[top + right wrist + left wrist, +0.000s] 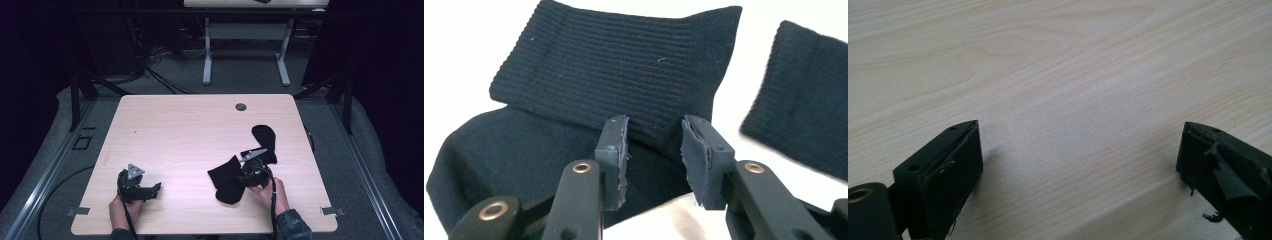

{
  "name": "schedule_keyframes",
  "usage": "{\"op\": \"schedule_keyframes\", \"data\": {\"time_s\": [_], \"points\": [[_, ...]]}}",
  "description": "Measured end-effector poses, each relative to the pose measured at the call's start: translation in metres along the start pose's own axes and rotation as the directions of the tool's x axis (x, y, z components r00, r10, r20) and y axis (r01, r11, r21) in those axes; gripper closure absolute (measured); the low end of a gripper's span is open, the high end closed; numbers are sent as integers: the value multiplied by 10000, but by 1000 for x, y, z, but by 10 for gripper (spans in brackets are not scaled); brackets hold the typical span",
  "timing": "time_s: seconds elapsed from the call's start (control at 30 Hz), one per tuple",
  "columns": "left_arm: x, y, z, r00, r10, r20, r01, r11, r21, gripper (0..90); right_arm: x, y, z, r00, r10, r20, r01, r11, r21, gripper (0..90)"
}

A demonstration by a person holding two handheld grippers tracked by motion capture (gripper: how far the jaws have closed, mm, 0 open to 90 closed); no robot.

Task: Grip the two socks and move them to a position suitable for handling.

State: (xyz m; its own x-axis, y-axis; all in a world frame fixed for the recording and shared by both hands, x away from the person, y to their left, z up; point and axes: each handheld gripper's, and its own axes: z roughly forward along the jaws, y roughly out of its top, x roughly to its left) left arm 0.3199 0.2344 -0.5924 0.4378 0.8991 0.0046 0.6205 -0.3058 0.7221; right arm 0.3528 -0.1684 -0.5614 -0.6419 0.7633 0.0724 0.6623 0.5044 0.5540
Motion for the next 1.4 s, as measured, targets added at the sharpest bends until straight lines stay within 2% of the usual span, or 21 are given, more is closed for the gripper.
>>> {"op": "schedule_keyframes", "data": {"time_s": [0.03, 0.13, 0.2, 0.27, 0.33, 0.43, 0.47, 0.5, 0.57, 0.6, 0.63, 0.67, 0.73, 0.77, 0.87, 0.97, 1.03, 1.13, 1.17, 1.2, 1.4], "points": [[0, 0, 0, 10000, -28, -3, 28, 10000, -13, 46, 4, 0, 0, 9998, -83, 189, 82, 9999, 71, 598], [0, 0, 0, 10000, -59, -59, 59, 10000, -15, 46, 6, 1, 1, 9999, 39, 135, -40, 10000, 59, 520], [0, 1, 0, 9997, -169, -167, 171, 9998, 83, 36, 4, 2, 0, 9998, 203, -69, -204, 9996, -199, 429], [-3, 1, 1, 9980, -457, -428, 463, 9988, 132, 10, 2, 3, -4, 9997, 103, -227, -112, 9990, -438, 361], [-8, 2, 2, 9968, -594, -543, 604, 9980, 174, 4, 0, 6, -11, 9996, -94, -258, 80, 9986, -525, 339], [-15, 7, 0, 9949, -663, -765, 713, 9954, 642, 3, -3, 12, -19, 9993, -262, -273, 243, 9973, -686, 299], [-21, 9, -2, 9933, -773, -859, 822, 9951, 548, 1, -3, 14, -21, 9985, -415, -357, 390, 9970, -669, 301], [-25, 10, -3, 9936, -912, -661, 936, 9950, 348, 2, -3, 19, -23, 9981, -592, -147, 582, 9963, -627, 300], [-40, 14, -9, 9948, -1013, -102, 1012, 9948, -149, 2, -3, 21, -23, 9977, -655, -145, 644, 9957, -666, 310], [-49, 16, -11, 9959, -894, 129, 898, 9953, -371, 3, -4, 24, -24, 9970, -776, -56, 772, 9957, -503, 333], [-70, 21, -14, 9960, -574, 690, 623, 9955, -709, 41, -6, 28, -21, 9962, -867, 59, 869, 9949, -521, 419], [-70, 21, -14, 9960, -574, 690, 623, 9955, -709, 60, -6, 28, -21, 9962, -867, 59, 869, 9949, -521, 419], [-92, 26, -14, 9907, -270, 1332, 366, 9968, -706, 68, -11, 31, -17, 9961, -873, 95, 875, 9957, -312, 464], [-103, 28, -13, 9847, -239, 1724, 369, 9967, -727, 73, -13, 32, -15, 9964, -850, 44, 851, 9959, -309, 482], [-137, 35, -5, 9612, 272, 2747, -180, 9992, -361, 98, -20, 32, -7, 9985, -538, -127, 538, 9985, -73, 525], [-163, 36, 3, 9447, 603, 3224, -572, 9982, -189, 144, -24, 29, -1, 9995, -280, -171, 281, 9996, 76, 555], [-179, 38, 10, 9408, 818, 3291, -840, 9964, -75, 154, -26, 27, 1, 9995, -90, -290, 96, 9998, 196, 567], [-190, 42, 17, 9348, 841, 3452, -917, 9958, 58, 184, -27, 25, 4, 9996, 159, -240, -156, 9998, 93, 591], [-194, 43, 19, 9377, 911, 3352, -1016, 9947, 139, 196, -27, 24, 4, 9994, 122, -311, -113, 9996, 274, 598], [-197, 43, 21, 9370, 934, 3366, -1047, 9944, 157, 196, -27, 24, 4, 9994, 122, -311, -113, 9996, 274, 598], [-212, 44, 24, 9468, 1429, 2885, -1547, 9878, 183, 251, -31, 25, 4, 9997, 180, -176, -184, 9996, -218, 546]]}}
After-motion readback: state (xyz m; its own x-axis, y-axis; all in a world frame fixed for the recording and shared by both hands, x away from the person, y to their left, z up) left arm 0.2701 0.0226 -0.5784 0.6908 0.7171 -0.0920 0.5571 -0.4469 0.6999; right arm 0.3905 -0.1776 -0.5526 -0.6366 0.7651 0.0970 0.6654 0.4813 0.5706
